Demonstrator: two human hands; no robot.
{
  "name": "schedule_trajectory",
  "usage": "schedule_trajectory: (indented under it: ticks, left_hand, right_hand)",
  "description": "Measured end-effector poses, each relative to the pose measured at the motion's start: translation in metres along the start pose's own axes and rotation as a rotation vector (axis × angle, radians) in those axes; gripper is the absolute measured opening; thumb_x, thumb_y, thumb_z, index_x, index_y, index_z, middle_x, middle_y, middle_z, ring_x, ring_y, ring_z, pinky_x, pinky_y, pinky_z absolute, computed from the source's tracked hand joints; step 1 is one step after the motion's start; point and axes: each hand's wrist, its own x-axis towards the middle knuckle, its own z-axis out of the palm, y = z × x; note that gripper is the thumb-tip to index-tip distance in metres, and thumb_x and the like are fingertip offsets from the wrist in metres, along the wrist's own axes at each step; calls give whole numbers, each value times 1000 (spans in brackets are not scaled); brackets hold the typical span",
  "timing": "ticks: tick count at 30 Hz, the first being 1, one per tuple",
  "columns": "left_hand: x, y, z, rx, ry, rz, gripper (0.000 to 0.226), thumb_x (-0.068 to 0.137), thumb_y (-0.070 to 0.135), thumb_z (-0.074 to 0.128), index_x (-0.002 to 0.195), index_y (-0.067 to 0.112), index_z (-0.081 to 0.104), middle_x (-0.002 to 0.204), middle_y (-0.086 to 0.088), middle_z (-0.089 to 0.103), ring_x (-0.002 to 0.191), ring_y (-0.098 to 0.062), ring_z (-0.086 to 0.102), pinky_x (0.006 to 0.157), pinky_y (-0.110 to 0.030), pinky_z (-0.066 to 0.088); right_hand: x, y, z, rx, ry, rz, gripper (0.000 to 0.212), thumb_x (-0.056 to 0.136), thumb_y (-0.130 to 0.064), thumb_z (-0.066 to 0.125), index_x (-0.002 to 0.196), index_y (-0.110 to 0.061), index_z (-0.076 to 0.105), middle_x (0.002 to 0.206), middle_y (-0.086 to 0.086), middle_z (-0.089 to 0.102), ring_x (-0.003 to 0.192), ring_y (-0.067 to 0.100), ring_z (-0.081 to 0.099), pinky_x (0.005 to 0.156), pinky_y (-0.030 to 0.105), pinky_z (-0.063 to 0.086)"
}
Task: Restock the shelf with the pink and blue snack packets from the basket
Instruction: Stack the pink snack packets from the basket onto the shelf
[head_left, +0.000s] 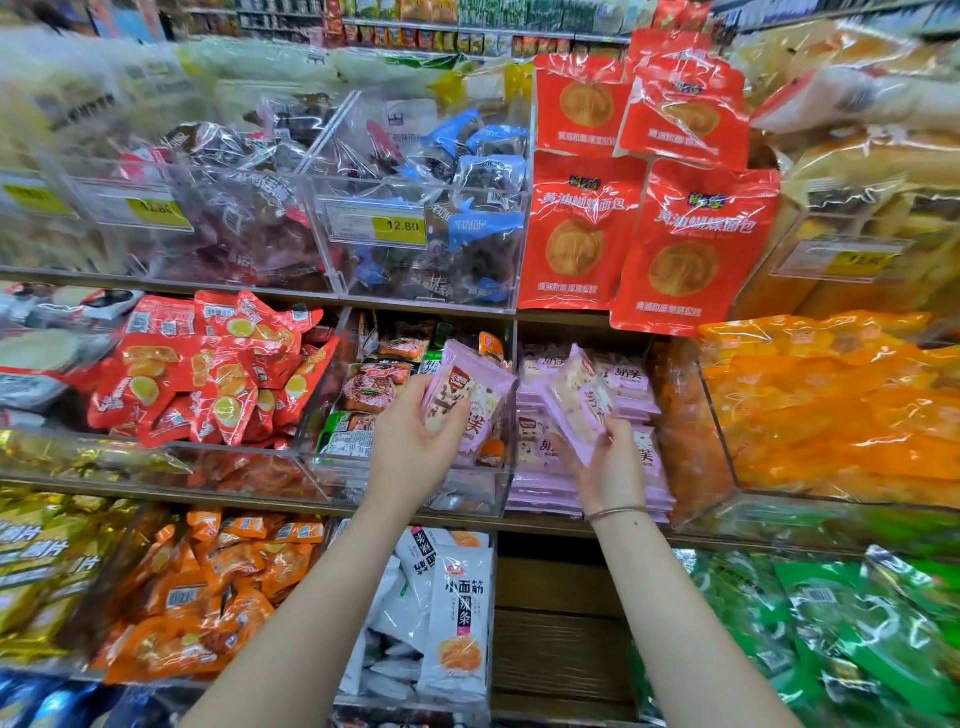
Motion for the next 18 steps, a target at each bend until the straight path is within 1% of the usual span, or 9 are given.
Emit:
schedule_trajectory:
  ticks: [2, 3, 6, 8, 10, 12, 14, 16, 18]
  left_hand:
    - [1, -1, 0, 12, -11, -30, 19, 89, 31, 61, 79, 20, 48, 64, 6, 51, 56, -3, 42, 50, -13, 32]
    - [1, -1, 1, 18, -14, -34, 20, 88, 31, 61, 78, 19, 48, 65, 1, 49, 56, -5, 40, 51, -15, 31]
    - [0, 2, 0, 24, -2, -6, 29, 88, 27, 62, 71, 30, 38, 60, 9, 38, 54, -1, 36, 50, -13, 30]
    - [-1, 4, 0, 48, -3, -15, 29, 87, 28, 63, 72, 31, 38, 61, 9, 37, 54, -2, 36, 50, -14, 30]
    - [-1, 3, 1, 69, 5, -23, 24, 87, 29, 63, 76, 26, 42, 61, 10, 36, 55, 0, 38, 50, -12, 29]
    - [-1, 3, 1, 81, 0, -46, 19, 87, 29, 63, 84, 17, 49, 64, 14, 38, 58, 3, 41, 52, -10, 30]
    - [-2, 3, 1, 70, -13, -49, 23, 87, 31, 63, 83, 15, 47, 65, 12, 42, 58, 0, 41, 53, -13, 31]
    - [-2, 3, 1, 60, -16, -43, 27, 86, 35, 61, 79, 14, 44, 65, 3, 46, 58, -6, 39, 52, -20, 30]
    - [-1, 4, 0, 59, -8, -38, 24, 83, 39, 58, 78, 19, 46, 64, 0, 46, 57, -8, 36, 52, -23, 29]
  right_hand:
    - [1, -3, -9, 44, -27, 15, 31, 89, -7, 29, 100, -17, 57, 90, 1, 67, 83, 16, 65, 66, 31, 57]
    - [2, -5, -14, 41, -34, 24, 33, 87, -3, 28, 97, -16, 57, 87, 1, 68, 81, 16, 66, 62, 29, 57]
    - [7, -11, -20, -69, -24, 63, 27, 85, 1, 29, 84, -12, 52, 88, 5, 64, 82, 21, 63, 56, 30, 55]
    - [19, -16, -18, -150, 3, 48, 21, 87, 1, 33, 90, -7, 52, 103, 12, 61, 93, 25, 62, 65, 35, 55]
    - [33, -22, -9, -213, 51, -5, 28, 87, 3, 37, 111, -1, 52, 111, 14, 60, 100, 27, 60, 77, 40, 55]
    - [47, -28, 3, -330, 95, -77, 32, 88, 2, 43, 118, -2, 51, 108, 9, 60, 95, 22, 61, 75, 36, 56]
    - [60, -30, 13, -479, 115, -137, 27, 90, -5, 47, 116, -9, 52, 107, 1, 56, 89, 17, 62, 67, 27, 55]
    - [73, -29, 19, -629, 87, -147, 29, 93, -13, 47, 121, -16, 50, 112, -4, 50, 90, 18, 64, 71, 23, 53]
    - [87, -27, 23, -862, 26, -210, 34, 95, -16, 45, 128, -14, 49, 115, 0, 48, 98, 23, 60, 80, 27, 51]
